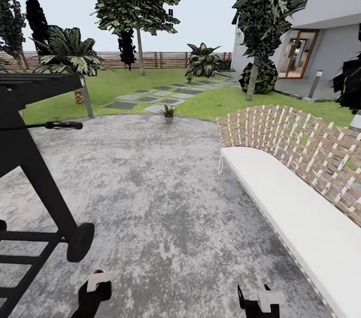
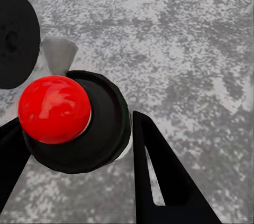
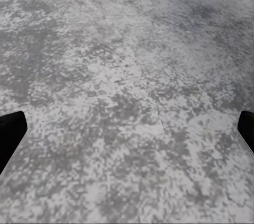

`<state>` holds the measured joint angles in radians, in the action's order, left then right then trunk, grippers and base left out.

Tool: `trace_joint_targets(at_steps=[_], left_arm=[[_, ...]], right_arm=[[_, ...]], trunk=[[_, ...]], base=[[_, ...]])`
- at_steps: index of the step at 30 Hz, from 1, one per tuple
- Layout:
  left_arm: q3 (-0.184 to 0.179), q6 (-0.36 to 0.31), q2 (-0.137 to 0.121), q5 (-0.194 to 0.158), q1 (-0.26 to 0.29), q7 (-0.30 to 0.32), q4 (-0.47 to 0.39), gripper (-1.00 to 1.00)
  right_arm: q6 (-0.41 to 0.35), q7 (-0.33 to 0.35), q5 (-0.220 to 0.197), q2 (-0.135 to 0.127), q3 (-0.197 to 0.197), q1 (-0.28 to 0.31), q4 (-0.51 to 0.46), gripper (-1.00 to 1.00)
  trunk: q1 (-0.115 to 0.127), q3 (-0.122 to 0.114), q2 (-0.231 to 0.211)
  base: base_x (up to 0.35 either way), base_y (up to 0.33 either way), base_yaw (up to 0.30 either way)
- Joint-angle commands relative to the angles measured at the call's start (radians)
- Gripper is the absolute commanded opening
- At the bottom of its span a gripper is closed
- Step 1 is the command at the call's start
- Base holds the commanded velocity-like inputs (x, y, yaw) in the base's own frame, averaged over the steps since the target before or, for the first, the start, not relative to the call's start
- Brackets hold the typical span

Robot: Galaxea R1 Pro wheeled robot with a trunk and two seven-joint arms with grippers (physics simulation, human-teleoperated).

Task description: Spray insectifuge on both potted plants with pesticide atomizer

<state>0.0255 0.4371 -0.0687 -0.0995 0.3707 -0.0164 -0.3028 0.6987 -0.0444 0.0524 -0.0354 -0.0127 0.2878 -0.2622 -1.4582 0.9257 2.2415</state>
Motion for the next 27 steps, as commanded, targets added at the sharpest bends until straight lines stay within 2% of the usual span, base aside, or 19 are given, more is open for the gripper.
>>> trace_joint_targets(at_steps=[1, 12, 27], left_arm=[[-0.002, 0.003, 0.000, -0.009, 0.001, 0.001, 0.001, -1.00], [-0.002, 0.003, 0.000, -0.009, 0.001, 0.001, 0.001, -1.00], [-0.002, 0.003, 0.000, -0.009, 0.001, 0.001, 0.001, -1.00]], right_arm=[[0.002, -0.005, 0.006, 0.000, -0.001, 0.001, 0.001, 1.00], [0.002, -0.005, 0.006, 0.000, -0.001, 0.001, 0.001, 1.00], [0.002, -0.005, 0.006, 0.000, -0.001, 0.001, 0.001, 1.00]], trunk=[[0.000, 0.001, 0.000], [0.000, 0.001, 0.000], [0.000, 0.001, 0.000]], base=[[0.334, -0.102, 0.000], [0.335, -0.092, 0.000], [0.339, -0.005, 0.000]])
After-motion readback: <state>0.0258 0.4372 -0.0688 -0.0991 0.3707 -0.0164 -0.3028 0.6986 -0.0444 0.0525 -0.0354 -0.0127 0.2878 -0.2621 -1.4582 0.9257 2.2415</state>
